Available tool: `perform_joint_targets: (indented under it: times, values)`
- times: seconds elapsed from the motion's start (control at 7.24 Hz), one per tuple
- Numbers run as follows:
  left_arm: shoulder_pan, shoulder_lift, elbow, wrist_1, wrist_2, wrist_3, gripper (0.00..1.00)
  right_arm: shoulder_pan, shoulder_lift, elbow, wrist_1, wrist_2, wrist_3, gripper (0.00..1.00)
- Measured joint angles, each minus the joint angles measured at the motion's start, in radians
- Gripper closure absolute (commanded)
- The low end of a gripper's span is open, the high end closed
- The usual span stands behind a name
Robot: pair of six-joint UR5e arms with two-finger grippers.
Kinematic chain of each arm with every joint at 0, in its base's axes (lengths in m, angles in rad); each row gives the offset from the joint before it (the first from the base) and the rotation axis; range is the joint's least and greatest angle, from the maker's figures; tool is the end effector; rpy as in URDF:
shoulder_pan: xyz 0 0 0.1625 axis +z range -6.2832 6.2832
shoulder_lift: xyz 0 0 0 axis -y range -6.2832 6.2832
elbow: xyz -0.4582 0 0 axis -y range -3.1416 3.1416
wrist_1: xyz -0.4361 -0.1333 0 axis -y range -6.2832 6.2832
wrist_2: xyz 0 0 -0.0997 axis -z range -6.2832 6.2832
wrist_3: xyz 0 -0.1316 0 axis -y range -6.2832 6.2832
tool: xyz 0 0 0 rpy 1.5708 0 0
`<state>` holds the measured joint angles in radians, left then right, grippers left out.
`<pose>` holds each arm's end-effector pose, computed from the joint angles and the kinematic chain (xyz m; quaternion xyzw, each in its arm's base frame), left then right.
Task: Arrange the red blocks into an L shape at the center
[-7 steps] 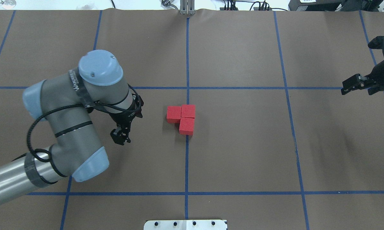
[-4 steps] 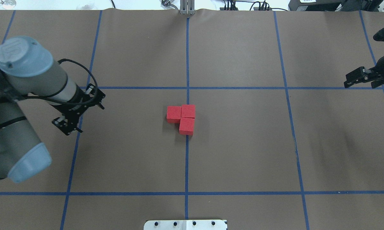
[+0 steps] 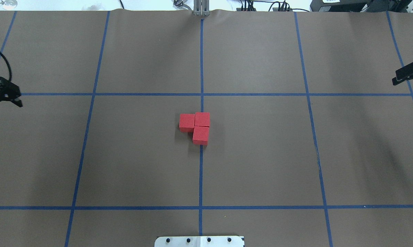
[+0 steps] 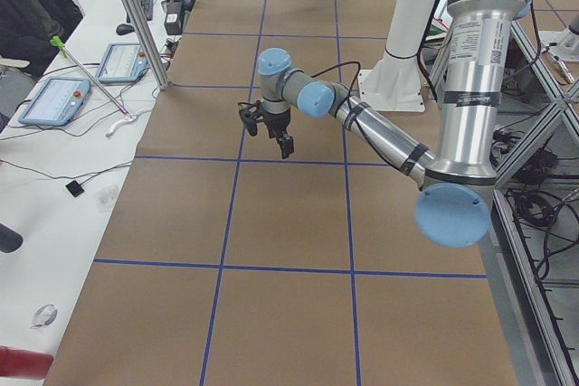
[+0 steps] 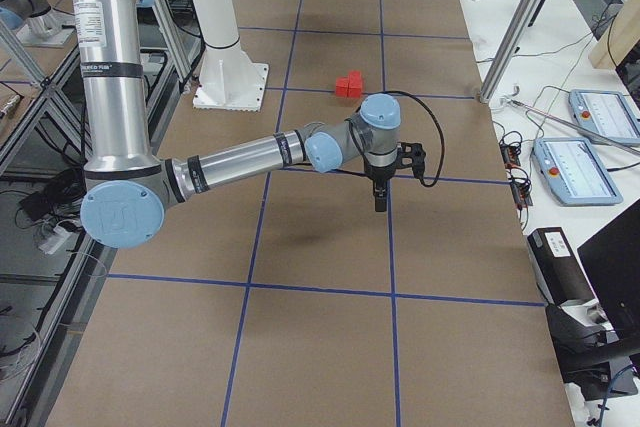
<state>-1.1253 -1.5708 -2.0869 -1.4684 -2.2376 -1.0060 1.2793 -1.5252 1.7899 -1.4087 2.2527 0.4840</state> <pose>0.1739 -0.4845 0.4601 -0.0674 0.3684 -0.1912 0.9073 -0.1170 -0.5651 0.5579 0.0612 -0.3780 0.0180 0.9236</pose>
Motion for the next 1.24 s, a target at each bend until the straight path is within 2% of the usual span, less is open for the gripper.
perform_joint_targets:
  times: [0.41, 0.69, 0.83, 1.24]
  values:
    - [-0.272, 0.059, 0.174, -0.001, -0.090, 0.642, 0.00, 0.090, -0.013, -0.065, -0.001, 0.064, -0.122, 0.00]
    - [-0.397, 0.062, 0.301, -0.016, -0.119, 0.959, 0.00, 0.139, -0.016, -0.082, -0.003, 0.073, -0.166, 0.00]
    - [-0.425, 0.063, 0.334, -0.038, -0.134, 1.030, 0.00, 0.161, -0.016, -0.092, -0.005, 0.073, -0.208, 0.00]
    - [-0.441, 0.064, 0.350, -0.060, -0.206, 1.064, 0.00, 0.181, -0.017, -0.124, -0.004, 0.064, -0.320, 0.00]
